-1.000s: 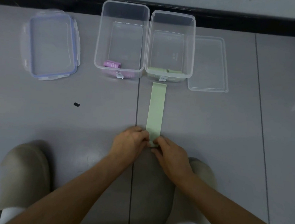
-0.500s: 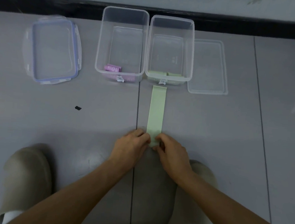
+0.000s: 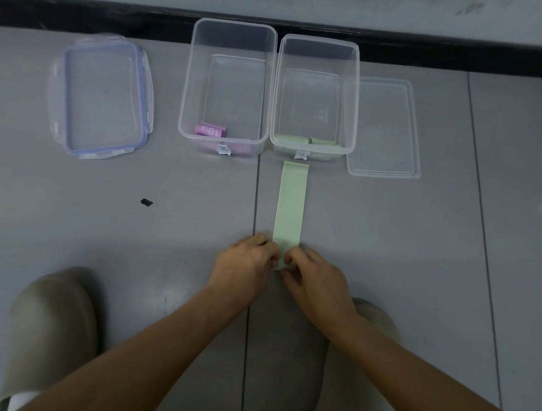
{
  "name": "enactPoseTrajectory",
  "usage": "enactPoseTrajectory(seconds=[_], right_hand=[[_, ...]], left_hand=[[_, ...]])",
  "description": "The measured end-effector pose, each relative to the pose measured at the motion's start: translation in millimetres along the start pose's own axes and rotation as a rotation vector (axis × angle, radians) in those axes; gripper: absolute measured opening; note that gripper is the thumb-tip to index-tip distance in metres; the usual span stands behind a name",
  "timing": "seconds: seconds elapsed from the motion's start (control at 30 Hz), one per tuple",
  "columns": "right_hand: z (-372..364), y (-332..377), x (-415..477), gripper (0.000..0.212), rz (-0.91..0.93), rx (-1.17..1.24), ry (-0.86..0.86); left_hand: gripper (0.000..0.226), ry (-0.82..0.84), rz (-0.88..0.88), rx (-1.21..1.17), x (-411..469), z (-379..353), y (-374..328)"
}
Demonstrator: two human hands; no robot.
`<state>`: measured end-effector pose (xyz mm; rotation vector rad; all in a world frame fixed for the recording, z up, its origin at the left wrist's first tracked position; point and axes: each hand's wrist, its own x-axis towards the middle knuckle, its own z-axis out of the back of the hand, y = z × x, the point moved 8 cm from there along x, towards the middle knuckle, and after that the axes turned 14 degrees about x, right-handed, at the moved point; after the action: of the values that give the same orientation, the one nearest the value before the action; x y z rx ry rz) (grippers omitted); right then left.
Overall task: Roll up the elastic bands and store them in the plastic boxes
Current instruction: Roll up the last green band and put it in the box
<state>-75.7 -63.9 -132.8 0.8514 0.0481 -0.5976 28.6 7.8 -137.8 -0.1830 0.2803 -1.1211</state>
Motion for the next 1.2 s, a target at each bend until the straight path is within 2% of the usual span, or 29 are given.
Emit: enactPoseTrajectory(seconds=[0.17, 0.33, 0.5, 0.77, 0.87, 0.97, 1.2], right_hand=[[0.5, -3.9, 3.2, 0.013, -0.003, 0.017, -0.001], [3.0, -11.5, 8.7, 0.009, -0.057, 0.118, -0.027], [6.5, -16.5, 19.6, 0.009, -0.071, 0.111, -0.025], [9.3, -5.7, 8.6, 0.010, -0.025, 0.117, -0.072], [9.2, -4.9, 9.1, 0.018, -0.018, 0.092, -0.048], [11.6, -5.5, 13.5, 0.018, -0.027, 0.059, -0.042], [15.4, -7.3, 28.5, 0.011, -0.057, 0.016, 0.023]], left_hand=[[0.004, 0.007, 0.016, 0.002, 0.8, -2.5, 1.5], [0.018, 0.005, 0.004, 0.028, -8.4, -4.2, -0.3], [0.010, -0.033, 0.039, 0.040, -3.5, 0.5, -0.2], [0.015, 0.052, 0.021, 0.027, 4.5, 5.1, 1.7], [0.011, 0.123, 0.086, -0.003, 10.5, 3.6, 4.7], [0.011, 0.158, 0.116, 0.013, 15.2, 2.3, 5.4], [0.012, 0.082, 0.119, 0.019, 16.6, 8.5, 2.2]])
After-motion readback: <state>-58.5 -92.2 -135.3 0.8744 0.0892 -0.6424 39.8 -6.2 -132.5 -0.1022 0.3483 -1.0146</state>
